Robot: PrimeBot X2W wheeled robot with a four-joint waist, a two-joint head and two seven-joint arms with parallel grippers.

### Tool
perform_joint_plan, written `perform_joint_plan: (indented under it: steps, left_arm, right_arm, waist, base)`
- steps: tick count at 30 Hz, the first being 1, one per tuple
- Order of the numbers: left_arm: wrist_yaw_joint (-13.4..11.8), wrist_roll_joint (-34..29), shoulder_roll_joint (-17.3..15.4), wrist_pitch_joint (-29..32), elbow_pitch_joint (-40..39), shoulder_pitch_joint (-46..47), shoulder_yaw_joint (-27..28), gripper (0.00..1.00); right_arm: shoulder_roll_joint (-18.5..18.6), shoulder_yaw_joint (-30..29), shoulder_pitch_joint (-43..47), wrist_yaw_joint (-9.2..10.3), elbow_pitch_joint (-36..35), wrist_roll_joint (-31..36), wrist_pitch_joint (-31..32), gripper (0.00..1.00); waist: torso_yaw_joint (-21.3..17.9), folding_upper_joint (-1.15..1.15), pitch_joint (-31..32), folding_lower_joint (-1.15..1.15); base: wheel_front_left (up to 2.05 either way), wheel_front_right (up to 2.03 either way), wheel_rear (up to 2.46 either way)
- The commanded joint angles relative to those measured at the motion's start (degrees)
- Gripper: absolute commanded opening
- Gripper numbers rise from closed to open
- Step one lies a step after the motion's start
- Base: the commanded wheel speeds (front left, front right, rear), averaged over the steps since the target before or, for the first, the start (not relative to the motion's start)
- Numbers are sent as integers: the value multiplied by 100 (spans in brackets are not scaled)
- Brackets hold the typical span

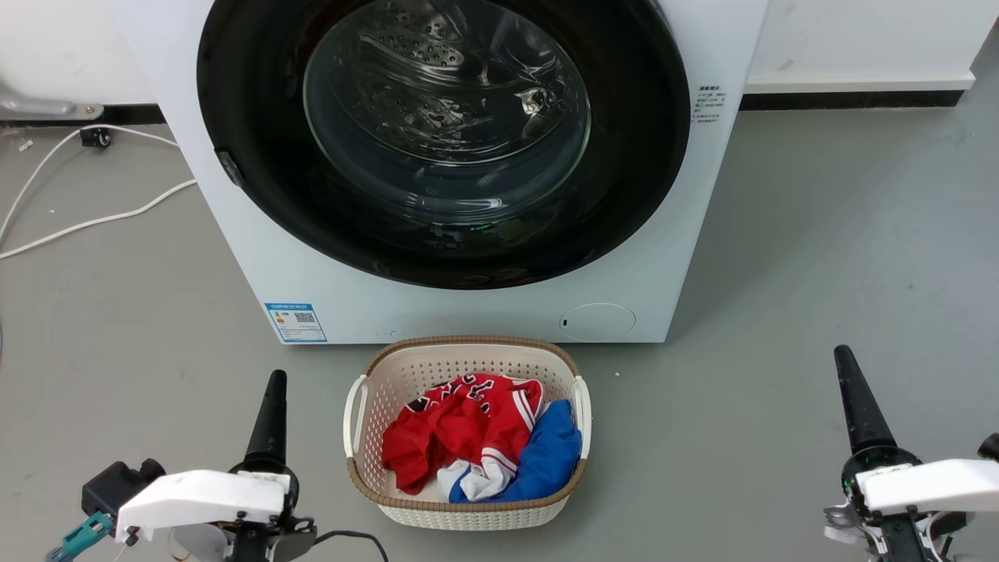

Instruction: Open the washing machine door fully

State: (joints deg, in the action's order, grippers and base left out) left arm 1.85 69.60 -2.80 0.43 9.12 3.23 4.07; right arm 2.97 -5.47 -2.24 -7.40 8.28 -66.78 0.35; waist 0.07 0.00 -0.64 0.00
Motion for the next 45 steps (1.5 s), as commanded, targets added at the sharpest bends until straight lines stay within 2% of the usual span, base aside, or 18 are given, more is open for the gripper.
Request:
perform_joint_plan:
  steps: [1, 8, 22, 32, 45]
  left_arm:
    - [-77, -313, -10, -70, -162, 34, -46, 100]
    - [-315, -1259, -11, -229, -270, 6, -223, 100]
    - [-744, -2526, -201, -493, -415, -68, -646, 100]
    - [-1007, -3220, -342, -671, -567, -111, -947, 100]
    - [-1180, -4043, -452, -885, -760, -205, -1244, 100]
  right_arm:
    - [11, 40, -67, -9, -207, 372, -69, 100]
    - [9, 201, 0, -10, -472, 1503, -227, 100]
    - [6, 371, 157, -11, -727, 3034, -489, 100]
    - [3, 355, 253, -11, -911, 3810, -667, 100]
    - [-1, 337, 394, -12, -1165, 4533, -877, 100]
  waist:
    - [2, 0, -6, 0]
    - [10, 0, -28, 0]
    - [13, 0, -46, 0]
    - [18, 0, -39, 0]
    - [20, 0, -28, 0]
  base:
    - [0, 0, 0]
    - [0, 0, 0]
    - [0, 0, 0]
    - [0, 0, 0]
    - [0, 0, 0]
